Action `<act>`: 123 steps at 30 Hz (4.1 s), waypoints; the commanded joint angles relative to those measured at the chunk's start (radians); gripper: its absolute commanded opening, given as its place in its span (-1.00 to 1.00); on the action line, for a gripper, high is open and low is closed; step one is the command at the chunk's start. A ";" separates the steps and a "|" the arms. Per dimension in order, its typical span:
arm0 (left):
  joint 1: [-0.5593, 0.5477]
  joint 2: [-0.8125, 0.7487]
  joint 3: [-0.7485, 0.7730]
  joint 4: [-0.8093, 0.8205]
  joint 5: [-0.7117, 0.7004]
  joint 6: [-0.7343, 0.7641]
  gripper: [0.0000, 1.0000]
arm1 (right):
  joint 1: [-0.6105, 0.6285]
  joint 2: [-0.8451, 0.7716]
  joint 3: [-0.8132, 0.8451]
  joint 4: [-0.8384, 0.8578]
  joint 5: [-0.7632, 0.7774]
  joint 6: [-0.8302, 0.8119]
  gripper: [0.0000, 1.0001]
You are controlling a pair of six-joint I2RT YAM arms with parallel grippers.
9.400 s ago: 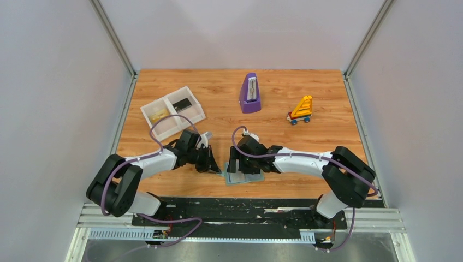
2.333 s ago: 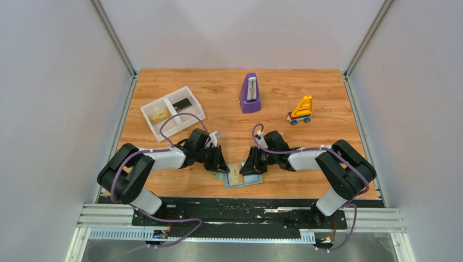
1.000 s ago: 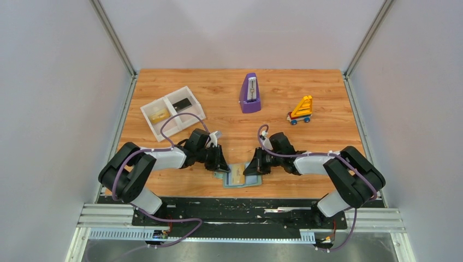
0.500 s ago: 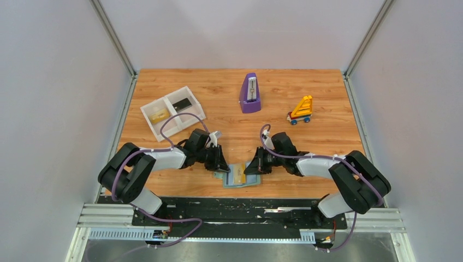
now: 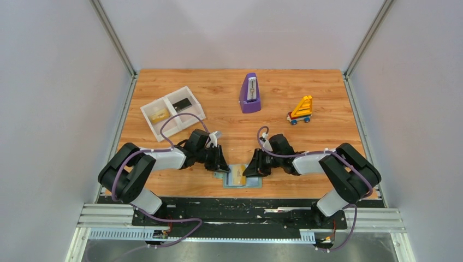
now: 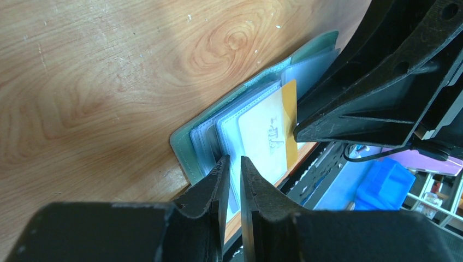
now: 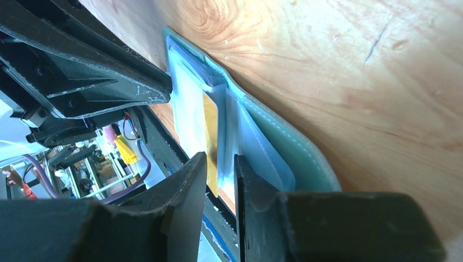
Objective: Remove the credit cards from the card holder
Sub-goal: Remove the credit card from the card holder, then place the credit card in the storage box.
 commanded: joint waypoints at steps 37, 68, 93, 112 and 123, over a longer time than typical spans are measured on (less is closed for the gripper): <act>-0.006 -0.026 0.022 -0.160 -0.064 0.046 -0.46 | -0.055 -0.346 0.034 -0.274 0.120 -0.023 -1.00; -0.008 -0.413 -0.076 0.314 0.007 -0.373 0.32 | 0.116 -0.649 -0.227 0.257 0.600 0.575 -1.00; -0.015 -0.363 -0.165 0.472 -0.075 -0.464 0.34 | 0.255 -0.614 -0.274 0.347 0.796 0.583 -1.00; -0.016 -0.329 -0.182 0.609 0.035 -0.470 -0.95 | 0.241 -0.473 -0.300 0.536 0.584 0.513 -0.89; -0.013 -0.374 -0.081 0.326 0.209 -0.230 -1.00 | -0.099 -0.726 -0.096 -0.035 0.062 -0.082 0.14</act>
